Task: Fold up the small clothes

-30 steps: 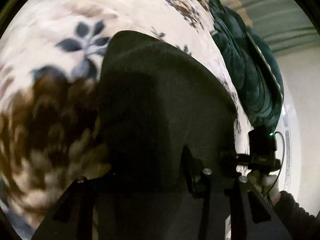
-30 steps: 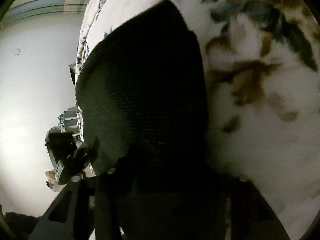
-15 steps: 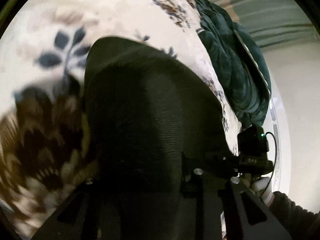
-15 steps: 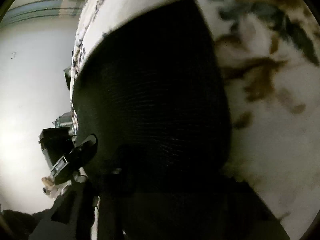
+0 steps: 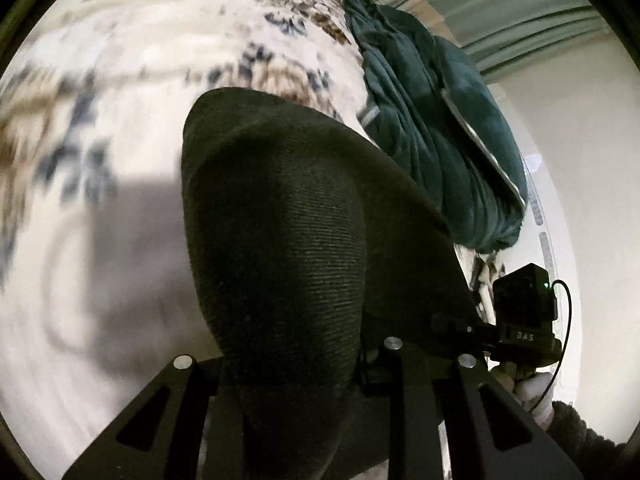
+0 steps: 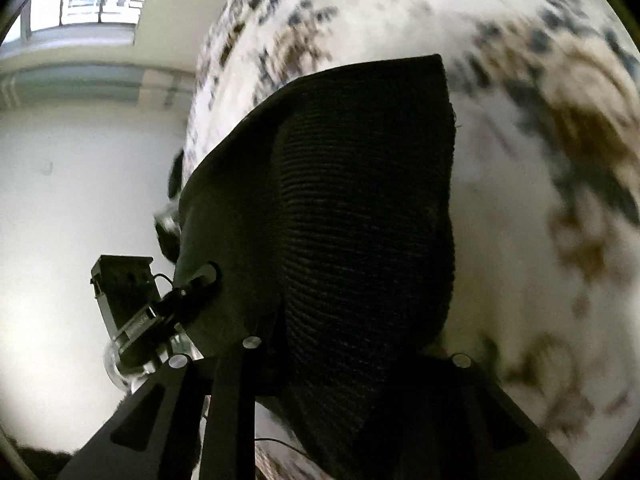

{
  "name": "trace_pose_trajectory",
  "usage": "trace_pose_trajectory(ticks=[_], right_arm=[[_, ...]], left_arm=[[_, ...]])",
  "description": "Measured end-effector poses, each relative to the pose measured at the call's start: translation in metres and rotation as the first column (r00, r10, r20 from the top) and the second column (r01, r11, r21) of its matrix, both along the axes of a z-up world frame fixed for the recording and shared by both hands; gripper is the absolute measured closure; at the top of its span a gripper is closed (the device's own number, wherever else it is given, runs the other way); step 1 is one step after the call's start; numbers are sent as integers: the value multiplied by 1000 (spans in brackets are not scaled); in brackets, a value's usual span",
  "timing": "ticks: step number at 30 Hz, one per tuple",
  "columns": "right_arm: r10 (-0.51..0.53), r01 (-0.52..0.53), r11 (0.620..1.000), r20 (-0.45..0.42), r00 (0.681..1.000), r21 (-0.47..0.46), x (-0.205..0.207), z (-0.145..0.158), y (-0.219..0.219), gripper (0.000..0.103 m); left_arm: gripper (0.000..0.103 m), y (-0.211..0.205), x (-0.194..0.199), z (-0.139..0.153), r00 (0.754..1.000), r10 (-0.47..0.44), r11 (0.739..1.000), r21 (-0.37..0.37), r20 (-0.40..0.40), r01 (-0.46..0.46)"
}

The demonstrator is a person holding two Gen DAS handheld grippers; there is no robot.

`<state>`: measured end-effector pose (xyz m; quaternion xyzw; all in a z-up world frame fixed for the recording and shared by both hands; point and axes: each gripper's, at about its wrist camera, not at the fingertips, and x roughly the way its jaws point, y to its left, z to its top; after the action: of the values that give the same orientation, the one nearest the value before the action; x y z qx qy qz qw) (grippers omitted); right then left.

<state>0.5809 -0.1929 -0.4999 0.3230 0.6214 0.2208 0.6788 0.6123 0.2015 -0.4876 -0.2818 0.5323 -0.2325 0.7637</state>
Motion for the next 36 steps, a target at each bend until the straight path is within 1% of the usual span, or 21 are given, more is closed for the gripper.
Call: trace_pose_trajectory(ticks=[3,7,8,10,11,13,14,15,16,17,19,20,22,23,25,26,28,30,31,32,36], right_arm=[[-38,38,999,30,999,2,45,-2,16,80],[-81,83,995,34,996,-61,112,-23,23,79],[-93,93,992,6,996,-91,125,-32,24,74],[-125,114,974,-43,991,-194,136,-44,14,71],[-140,125,967,-52,989,-220,136,-48,8,55],[-141,133,943,-6,990,-305,128,-36,3,50],[-119,120,918,27,993,-379,118,-26,3,48],[-108,122,884,56,993,-452,114,-17,7,46],[-88,131,835,106,990,-534,99,-2,11,43],[-59,126,809,135,989,-574,91,6,18,38],[-9,107,765,156,988,-635,68,17,28,29],[34,81,742,158,987,-666,51,17,37,29],[68,30,713,113,991,-701,29,8,41,29],[55,13,688,69,996,-726,16,-3,35,29],[4,24,692,38,999,-721,9,-21,28,28],[-24,37,696,28,999,-717,2,-24,21,28],[-33,56,682,46,998,-730,-6,-15,20,28],[-21,86,632,94,995,-770,-13,5,27,20],[-15,103,610,118,993,-785,-18,16,30,3],[-9,123,586,145,989,-801,-24,29,34,0],[10,185,508,221,975,-841,-36,70,56,0]], left_arm=[[80,6,63,-14,999,-38,998,57,-14,39],[65,6,120,-61,988,-69,980,177,-139,93],[58,7,123,-68,986,-75,977,186,-152,103],[54,8,116,-69,989,-79,978,185,-126,101],[51,8,108,-65,991,-77,974,205,-105,98],[50,5,88,-51,997,-57,957,282,-60,71],[42,2,79,-45,998,-50,946,319,-37,59],[23,-1,69,-37,999,-43,932,359,-12,45],[15,-2,62,-32,999,-34,920,390,8,28],[9,-4,51,-28,999,-27,911,413,30,13],[8,-7,36,-29,998,-23,893,451,51,-3],[8,-2,37,-35,999,-21,883,469,43,-2],[8,2,30,-50,1000,6,854,519,6,-8],[8,5,26,-57,999,32,863,505,-16,-20],[8,6,21,-56,997,77,873,485,-21,-57],[8,4,17,-52,996,88,865,496,-9,-72],[8,-3,9,-36,995,93,843,531,26,-93],[8,-8,2,-20,993,100,830,546,56,-115],[8,-12,-3,-9,992,104,821,557,68,-124],[8,-16,-9,6,991,107,813,566,84,-136],[8,-19,-38,53,987,113,809,567,111,-156]])
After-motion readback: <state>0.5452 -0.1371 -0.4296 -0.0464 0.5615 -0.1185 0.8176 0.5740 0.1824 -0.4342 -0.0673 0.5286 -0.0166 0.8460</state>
